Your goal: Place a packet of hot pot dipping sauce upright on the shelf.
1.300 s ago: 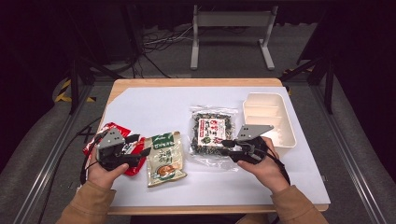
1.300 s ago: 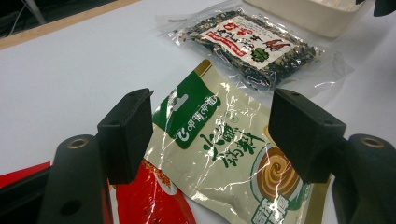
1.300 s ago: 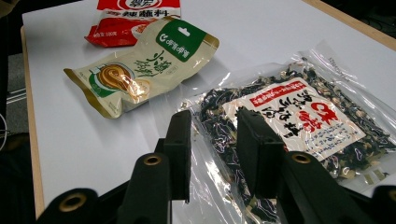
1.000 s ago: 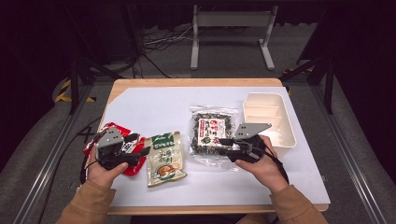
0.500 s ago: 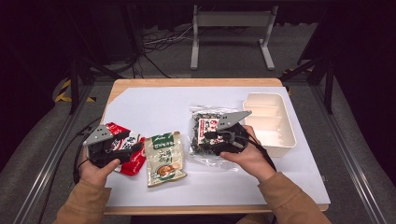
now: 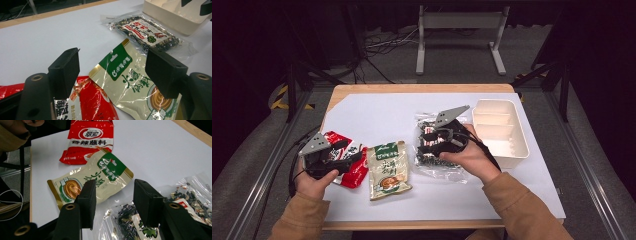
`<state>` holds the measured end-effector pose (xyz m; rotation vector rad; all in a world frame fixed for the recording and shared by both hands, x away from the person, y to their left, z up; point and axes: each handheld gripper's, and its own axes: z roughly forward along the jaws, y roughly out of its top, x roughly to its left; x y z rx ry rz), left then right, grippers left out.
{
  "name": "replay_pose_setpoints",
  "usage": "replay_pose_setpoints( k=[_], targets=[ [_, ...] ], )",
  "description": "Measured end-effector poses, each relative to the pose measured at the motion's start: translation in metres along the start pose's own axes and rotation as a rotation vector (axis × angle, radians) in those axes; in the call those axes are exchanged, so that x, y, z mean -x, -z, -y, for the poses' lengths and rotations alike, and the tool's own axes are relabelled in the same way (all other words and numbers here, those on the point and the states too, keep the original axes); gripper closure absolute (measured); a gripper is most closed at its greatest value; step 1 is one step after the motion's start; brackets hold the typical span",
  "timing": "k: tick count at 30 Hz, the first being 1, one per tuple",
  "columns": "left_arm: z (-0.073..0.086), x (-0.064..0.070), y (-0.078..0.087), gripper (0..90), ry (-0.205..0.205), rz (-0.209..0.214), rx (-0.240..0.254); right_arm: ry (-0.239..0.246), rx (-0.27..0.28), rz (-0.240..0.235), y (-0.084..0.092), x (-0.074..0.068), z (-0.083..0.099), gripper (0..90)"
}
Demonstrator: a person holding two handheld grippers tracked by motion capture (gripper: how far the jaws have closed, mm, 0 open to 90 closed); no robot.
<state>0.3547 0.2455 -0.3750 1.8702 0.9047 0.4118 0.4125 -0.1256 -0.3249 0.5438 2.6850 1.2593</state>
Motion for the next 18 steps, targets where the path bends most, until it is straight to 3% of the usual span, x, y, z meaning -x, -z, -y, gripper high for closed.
replay_pose_setpoints(
  k=[5, 18],
  targets=[
    [0.002, -0.002, -0.001, 28.2, 0.008, -0.004, 0.002, -0.01, -0.01, -0.014, -0.008, 0.006, -0.007, 52.6],
    [0.004, -0.006, -0.001, 27.9, 0.022, -0.014, 0.004, -0.019, -0.063, -0.06, -0.05, 0.024, -0.023, 48.1]
  ],
)
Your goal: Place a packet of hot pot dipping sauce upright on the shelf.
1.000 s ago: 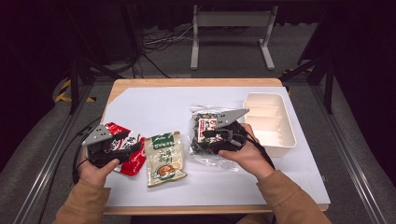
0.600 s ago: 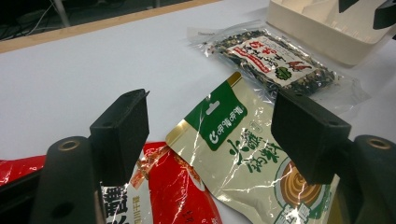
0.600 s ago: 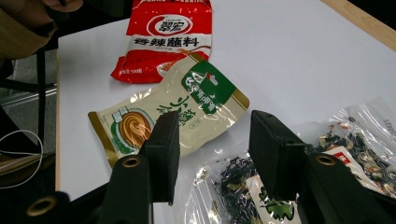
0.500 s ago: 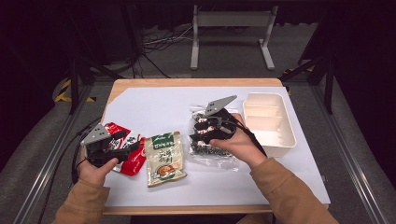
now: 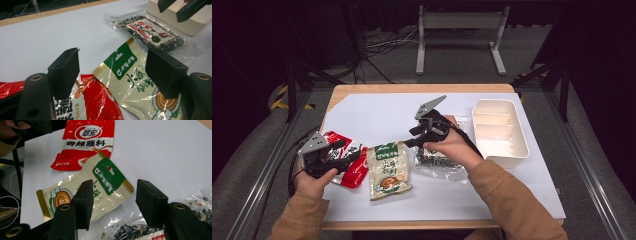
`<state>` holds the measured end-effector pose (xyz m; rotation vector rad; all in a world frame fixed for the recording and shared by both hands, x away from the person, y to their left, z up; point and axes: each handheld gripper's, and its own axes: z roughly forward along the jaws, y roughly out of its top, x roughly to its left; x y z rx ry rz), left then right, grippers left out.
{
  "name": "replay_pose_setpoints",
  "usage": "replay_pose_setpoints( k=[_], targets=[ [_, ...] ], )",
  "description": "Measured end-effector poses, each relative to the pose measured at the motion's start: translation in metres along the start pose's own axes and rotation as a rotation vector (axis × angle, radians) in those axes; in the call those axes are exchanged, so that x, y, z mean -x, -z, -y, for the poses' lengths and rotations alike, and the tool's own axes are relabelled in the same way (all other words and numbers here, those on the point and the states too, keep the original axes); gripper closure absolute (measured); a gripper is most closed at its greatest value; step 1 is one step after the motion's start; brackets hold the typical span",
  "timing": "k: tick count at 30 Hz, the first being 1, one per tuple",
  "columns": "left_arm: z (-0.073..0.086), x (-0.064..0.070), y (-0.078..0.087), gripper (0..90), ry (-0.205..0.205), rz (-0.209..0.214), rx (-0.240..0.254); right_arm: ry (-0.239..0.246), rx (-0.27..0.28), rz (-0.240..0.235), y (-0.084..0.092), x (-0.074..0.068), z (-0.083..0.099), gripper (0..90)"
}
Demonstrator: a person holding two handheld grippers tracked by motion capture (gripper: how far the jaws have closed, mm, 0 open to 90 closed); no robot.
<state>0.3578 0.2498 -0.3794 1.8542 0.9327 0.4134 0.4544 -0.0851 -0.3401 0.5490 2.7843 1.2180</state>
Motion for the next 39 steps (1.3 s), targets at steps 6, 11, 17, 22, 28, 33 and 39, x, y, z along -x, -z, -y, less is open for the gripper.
replay_pose_setpoints(
  k=[6, 11, 17, 22, 28, 33, 39],
  targets=[
    [0.0, -0.001, 0.0, 27.8, -0.001, 0.001, -0.002, -0.001, -0.014, -0.012, -0.017, 0.007, -0.003, 44.5],
    [0.001, -0.001, -0.002, 27.7, -0.006, 0.0, -0.004, -0.012, -0.026, -0.006, -0.031, 0.014, -0.005, 43.8],
    [0.002, -0.004, -0.002, 27.3, -0.006, -0.009, -0.008, -0.009, -0.062, -0.01, -0.05, 0.022, -0.005, 42.8],
    [0.002, -0.005, -0.002, 27.0, 0.002, -0.008, -0.011, -0.021, -0.08, -0.02, -0.059, 0.025, -0.003, 41.4],
    [0.003, -0.005, -0.004, 26.7, -0.002, -0.009, -0.011, -0.025, -0.103, -0.03, -0.069, 0.027, 0.0, 39.9],
    [0.003, -0.005, -0.004, 26.7, -0.004, -0.011, -0.019, -0.033, -0.134, -0.037, -0.079, 0.028, 0.003, 39.5],
    [0.004, -0.006, -0.005, 26.5, -0.01, -0.013, -0.026, -0.028, -0.152, -0.045, -0.089, 0.03, 0.006, 39.3]
  ],
)
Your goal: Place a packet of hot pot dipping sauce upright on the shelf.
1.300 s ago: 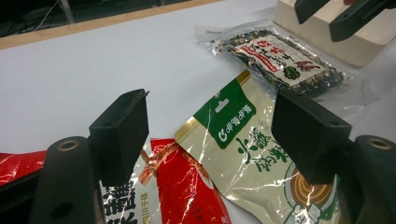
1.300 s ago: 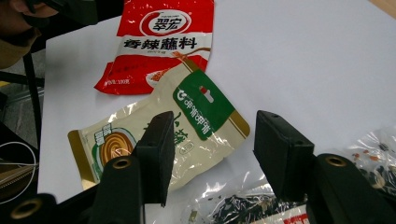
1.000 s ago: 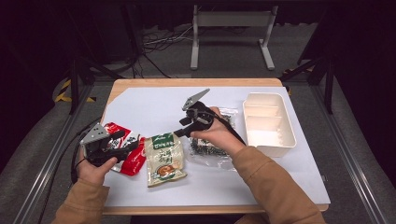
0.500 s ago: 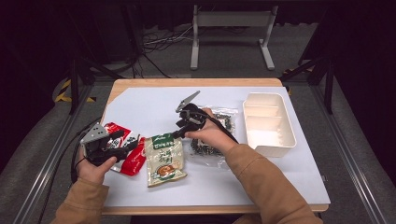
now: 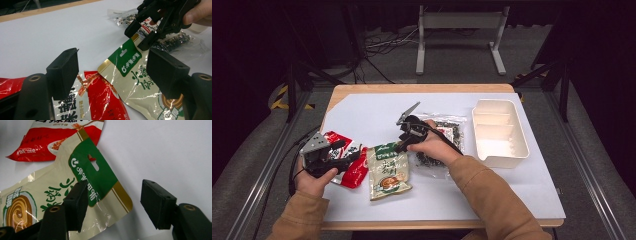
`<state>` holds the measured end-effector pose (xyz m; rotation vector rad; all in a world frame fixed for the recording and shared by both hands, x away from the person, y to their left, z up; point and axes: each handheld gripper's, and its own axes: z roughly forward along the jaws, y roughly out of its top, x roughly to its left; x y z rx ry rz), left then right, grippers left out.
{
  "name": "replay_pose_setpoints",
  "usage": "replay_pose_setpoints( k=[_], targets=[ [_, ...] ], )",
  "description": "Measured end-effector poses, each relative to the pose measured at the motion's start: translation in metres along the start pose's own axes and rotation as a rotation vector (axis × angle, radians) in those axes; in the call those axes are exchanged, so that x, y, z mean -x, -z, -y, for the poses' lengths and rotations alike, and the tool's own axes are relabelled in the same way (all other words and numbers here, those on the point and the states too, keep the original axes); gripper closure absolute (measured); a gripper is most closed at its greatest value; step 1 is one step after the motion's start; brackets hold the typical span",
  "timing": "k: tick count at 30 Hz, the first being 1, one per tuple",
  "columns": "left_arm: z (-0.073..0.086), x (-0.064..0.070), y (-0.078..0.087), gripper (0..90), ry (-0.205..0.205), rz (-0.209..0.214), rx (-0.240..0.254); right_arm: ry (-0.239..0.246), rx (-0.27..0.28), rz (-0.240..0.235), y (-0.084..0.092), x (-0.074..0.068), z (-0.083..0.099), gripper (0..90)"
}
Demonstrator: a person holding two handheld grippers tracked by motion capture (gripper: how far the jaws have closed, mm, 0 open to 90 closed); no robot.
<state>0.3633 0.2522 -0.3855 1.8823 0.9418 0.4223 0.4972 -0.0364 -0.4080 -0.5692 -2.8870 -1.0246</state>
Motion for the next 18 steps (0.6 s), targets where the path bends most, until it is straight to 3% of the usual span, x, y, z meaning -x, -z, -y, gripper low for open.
replay_pose_setpoints(
  k=[9, 18],
  targets=[
    [0.0, 0.001, -0.001, 26.4, 0.007, 0.007, -0.005, -0.014, -0.055, -0.037, -0.012, -0.001, 0.001, 44.0],
    [0.001, 0.002, -0.002, 26.3, 0.005, 0.003, -0.01, -0.018, -0.077, -0.066, -0.02, -0.002, 0.001, 44.1]
  ],
)
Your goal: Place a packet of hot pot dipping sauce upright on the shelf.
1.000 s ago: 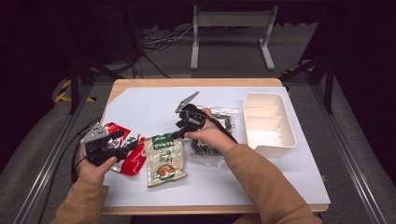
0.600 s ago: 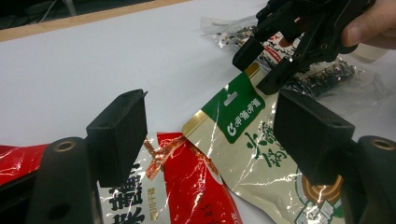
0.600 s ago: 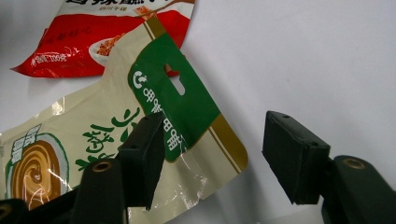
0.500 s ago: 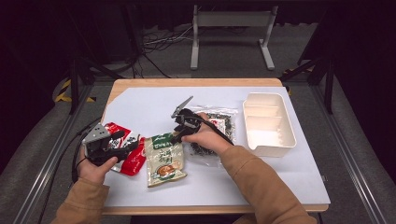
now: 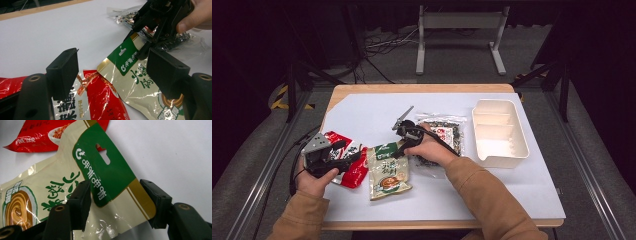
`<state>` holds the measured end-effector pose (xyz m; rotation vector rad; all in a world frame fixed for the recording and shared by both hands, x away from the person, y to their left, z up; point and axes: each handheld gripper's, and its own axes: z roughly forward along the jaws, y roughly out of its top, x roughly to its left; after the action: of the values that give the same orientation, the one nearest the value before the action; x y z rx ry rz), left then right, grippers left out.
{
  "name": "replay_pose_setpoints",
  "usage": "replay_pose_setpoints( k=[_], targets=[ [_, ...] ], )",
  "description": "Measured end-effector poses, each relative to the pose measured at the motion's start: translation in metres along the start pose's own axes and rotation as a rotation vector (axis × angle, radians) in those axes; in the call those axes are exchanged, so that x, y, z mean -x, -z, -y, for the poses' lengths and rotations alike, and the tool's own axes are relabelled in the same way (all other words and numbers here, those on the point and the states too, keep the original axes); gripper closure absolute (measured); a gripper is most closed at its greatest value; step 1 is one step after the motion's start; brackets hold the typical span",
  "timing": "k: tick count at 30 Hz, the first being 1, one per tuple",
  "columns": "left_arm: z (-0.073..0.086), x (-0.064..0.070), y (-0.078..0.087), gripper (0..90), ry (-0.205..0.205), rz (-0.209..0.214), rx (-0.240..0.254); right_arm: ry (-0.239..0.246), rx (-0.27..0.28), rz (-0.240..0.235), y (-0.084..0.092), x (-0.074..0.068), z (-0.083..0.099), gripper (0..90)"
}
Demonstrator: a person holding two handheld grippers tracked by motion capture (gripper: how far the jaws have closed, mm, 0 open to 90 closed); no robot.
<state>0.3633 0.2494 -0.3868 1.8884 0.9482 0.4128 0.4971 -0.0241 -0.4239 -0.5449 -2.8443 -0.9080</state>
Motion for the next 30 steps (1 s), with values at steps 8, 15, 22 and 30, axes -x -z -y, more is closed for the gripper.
replay_pose_setpoints(
  k=[8, 15, 22, 30],
  targets=[
    [0.0, 0.0, 0.0, 26.2, -0.009, 0.002, -0.004, 0.012, -0.013, -0.024, -0.002, -0.002, -0.001, 53.1],
    [0.0, 0.0, 0.0, 26.1, -0.007, -0.001, -0.008, 0.034, -0.02, -0.048, 0.007, -0.005, -0.001, 69.1],
    [0.0, 0.001, -0.001, 25.8, -0.007, -0.005, -0.011, 0.082, -0.045, -0.024, 0.009, -0.012, -0.001, 79.4],
    [0.001, 0.001, -0.001, 25.5, -0.002, -0.01, -0.01, 0.143, -0.074, 0.003, 0.006, -0.017, 0.0, 86.8]
  ],
)
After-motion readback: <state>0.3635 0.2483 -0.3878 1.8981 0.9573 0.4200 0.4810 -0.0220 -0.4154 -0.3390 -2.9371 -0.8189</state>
